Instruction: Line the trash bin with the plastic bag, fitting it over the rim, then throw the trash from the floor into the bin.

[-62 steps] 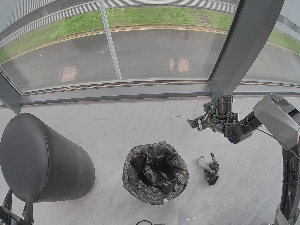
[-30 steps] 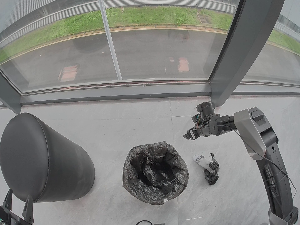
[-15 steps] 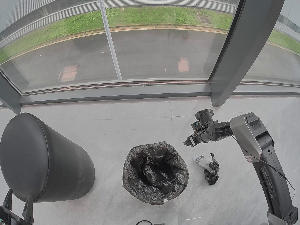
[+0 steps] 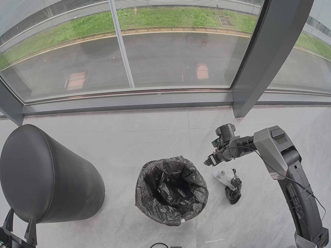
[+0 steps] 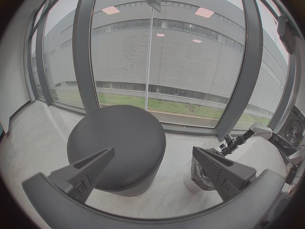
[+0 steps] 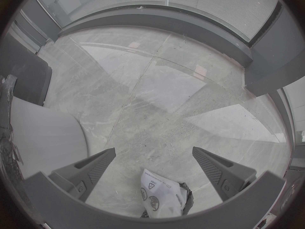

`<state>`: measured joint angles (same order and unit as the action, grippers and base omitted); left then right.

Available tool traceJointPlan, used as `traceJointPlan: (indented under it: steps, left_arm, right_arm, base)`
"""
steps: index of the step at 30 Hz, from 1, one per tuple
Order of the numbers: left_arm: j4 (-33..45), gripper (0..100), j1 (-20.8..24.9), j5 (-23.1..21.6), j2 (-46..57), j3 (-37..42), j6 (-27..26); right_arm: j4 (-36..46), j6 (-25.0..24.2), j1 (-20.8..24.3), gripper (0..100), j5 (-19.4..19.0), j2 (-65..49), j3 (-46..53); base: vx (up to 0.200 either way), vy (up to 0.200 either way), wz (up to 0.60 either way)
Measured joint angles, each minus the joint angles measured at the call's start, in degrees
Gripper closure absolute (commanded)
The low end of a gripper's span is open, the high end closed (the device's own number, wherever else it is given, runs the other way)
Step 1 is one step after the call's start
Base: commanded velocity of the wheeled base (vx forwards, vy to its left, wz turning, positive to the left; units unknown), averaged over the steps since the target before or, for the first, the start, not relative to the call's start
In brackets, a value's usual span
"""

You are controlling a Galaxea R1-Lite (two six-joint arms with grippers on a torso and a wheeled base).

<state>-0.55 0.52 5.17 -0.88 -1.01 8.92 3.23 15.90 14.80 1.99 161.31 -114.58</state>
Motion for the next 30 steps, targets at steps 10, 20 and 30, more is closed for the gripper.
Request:
traceJointPlan:
  steps: [10, 20, 30]
  left_arm:
    - [0.00, 0, 0.00, 0.00, -0.02, 0.00, 0.02]
    - [0.01, 0, 0.00, 0.00, -0.02, 0.00, 0.02]
    - [0.00, 0, 0.00, 0.00, -0.05, 0.00, 0.02]
  right_arm:
    - [6.36, 0.27, -0.98, 0, 0.22, 1.05, -0.02]
    - [6.42, 0.55, -1.83, 0, 1.24, 2.43, -0.02]
    - [8.18, 1.94, -2.07, 0, 1.68, 2.76, -0.02]
  base:
    - [0.000, 0.000, 0.00]
    - [0.000, 0.000, 0.00]
    - [0.000, 0.000, 0.00]
